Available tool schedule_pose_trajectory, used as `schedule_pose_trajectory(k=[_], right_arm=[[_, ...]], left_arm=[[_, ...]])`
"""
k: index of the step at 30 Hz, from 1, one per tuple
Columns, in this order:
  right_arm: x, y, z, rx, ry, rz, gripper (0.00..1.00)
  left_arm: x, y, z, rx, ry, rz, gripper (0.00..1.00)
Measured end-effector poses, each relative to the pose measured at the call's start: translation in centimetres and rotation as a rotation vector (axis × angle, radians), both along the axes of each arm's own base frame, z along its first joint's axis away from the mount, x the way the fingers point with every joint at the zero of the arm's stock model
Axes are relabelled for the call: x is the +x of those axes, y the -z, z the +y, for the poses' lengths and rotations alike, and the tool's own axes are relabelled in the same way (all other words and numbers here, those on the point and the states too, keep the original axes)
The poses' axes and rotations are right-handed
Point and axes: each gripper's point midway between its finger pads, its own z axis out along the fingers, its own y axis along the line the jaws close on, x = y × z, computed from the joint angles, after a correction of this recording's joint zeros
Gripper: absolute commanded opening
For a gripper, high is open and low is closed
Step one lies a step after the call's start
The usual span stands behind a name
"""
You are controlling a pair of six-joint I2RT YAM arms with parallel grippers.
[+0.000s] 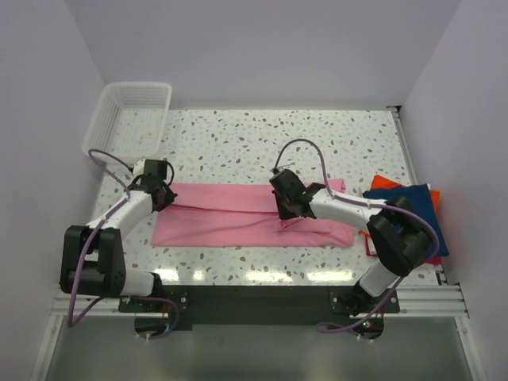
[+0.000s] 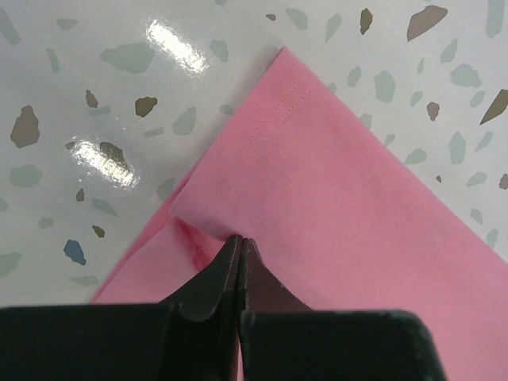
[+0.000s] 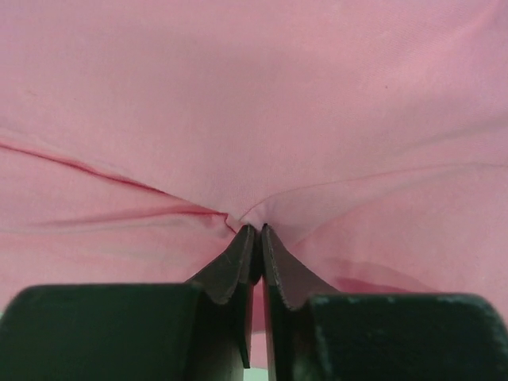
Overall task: Fold and stack the t-shirts
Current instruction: Fold the tshirt
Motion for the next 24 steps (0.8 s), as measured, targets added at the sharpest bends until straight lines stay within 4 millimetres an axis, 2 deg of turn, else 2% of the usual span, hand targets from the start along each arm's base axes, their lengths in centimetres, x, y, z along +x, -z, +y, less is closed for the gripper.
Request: schedule_pose_trajectory(k=[1,2,3,4,5,6,10,15,17,19,21,24], right_arm=[[-0.1,0.2,0.1,0.001,-0.002,0.005,0.21],[-0.2,0.3,0.2,0.005,-0.004,0.015,0.38],[-0.3,0.4,0.2,0.009,-0.001,0.022,0.46],[-0.4,0.4,0.2,0.008,-0.005,0.026,0.51],[-0.4,0.4,0.2,0.008,-0.006,0.027,0.59],[-0.4,0.3,0.2,0.008,-0.004,0.029,0.61],[0.1,-1.3,-0.2,0.027,0.02,0.013,0.62],[0.7,-6.1,-2.3,0.096,0.121,-0.07,0.61],[0.5,-7.8,-2.9,0.136,0.157,-0.104,0.61],[-0.3,-9.0,-3.5,0.184,0.191,-0.129,0.59],[-1.2,-8.9,-4.2,0.208,0.221,-0.134,0.52],[-2.7,-6.6,-5.4,0.189,0.265,-0.09,0.42]], left_arm=[[0.0,0.0,0.0,-0.001,0.001,0.001,0.09],[0.0,0.0,-0.1,-0.004,0.002,0.0,0.15],[0.0,0.0,-0.1,-0.005,0.006,0.001,0.23],[0.0,0.0,0.0,-0.006,0.007,0.001,0.35],[0.0,0.0,0.0,-0.007,0.008,0.001,0.39],[0.0,0.0,0.0,-0.007,0.011,0.001,0.41],[0.4,-1.4,-0.2,-0.014,0.031,-0.027,0.44],[1.8,-4.8,-1.2,-0.03,0.093,-0.131,0.38],[1.8,-5.4,-2.3,-0.033,0.131,-0.151,0.34],[1.6,-5.7,-4.3,-0.036,0.2,-0.159,0.29],[1.2,-5.5,-6.2,-0.046,0.263,-0.158,0.26],[0.0,-4.1,-8.0,-0.066,0.328,-0.131,0.22]])
